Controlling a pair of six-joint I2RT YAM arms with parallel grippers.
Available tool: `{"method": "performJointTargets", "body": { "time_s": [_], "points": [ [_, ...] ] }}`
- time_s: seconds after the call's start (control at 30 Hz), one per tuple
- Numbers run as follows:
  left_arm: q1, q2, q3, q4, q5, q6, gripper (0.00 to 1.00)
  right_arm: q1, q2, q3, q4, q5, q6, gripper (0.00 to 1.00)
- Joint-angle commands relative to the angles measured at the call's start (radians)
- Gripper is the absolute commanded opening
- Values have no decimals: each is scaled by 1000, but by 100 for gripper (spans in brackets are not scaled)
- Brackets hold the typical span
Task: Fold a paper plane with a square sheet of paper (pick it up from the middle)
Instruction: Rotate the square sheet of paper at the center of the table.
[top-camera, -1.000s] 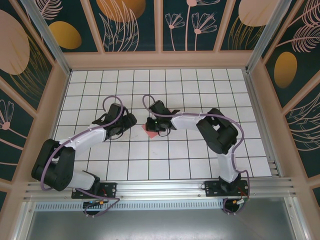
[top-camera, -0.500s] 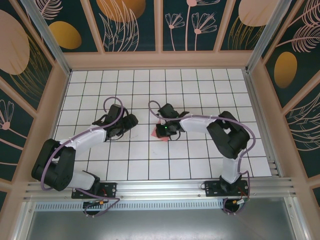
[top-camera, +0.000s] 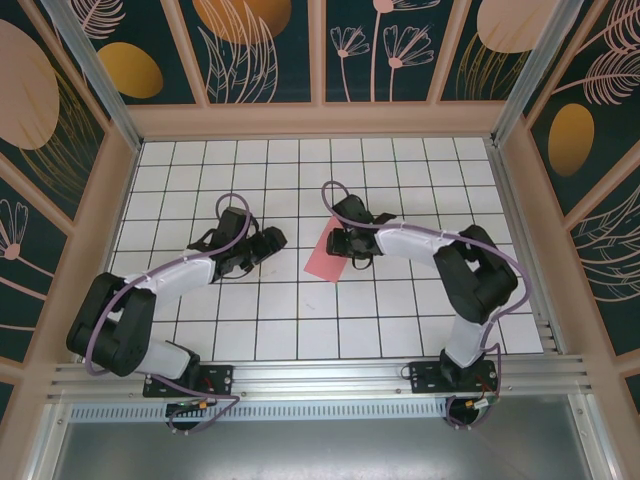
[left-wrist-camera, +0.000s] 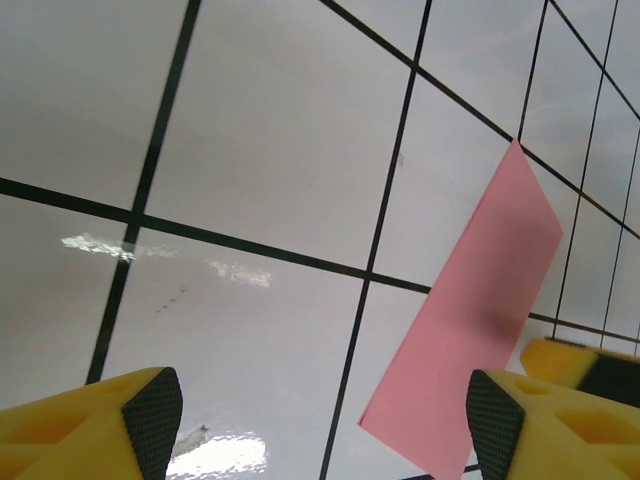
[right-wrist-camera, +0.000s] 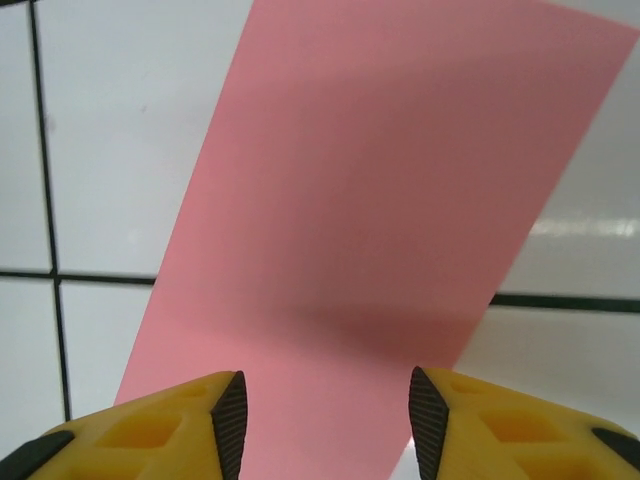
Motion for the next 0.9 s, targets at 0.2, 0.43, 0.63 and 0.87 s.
{"method": "performJointTargets", "body": {
  "time_s": [0.2,0.43,0.63,0.87],
  "points": [
    [-65,87,20,96,111,6,76,-31,123,104,-36,39,29,50],
    [-119,173,71,143,169,-7,72,-62,130,47,6,-37,-7,48],
    [-151,234,117,147,187,-9,72,-97,106,-33,55,-104,-50,46],
    [-169,291,157,120,179,-7,72,-129,95,-83,96,-164,-59,43]
  ]
}}
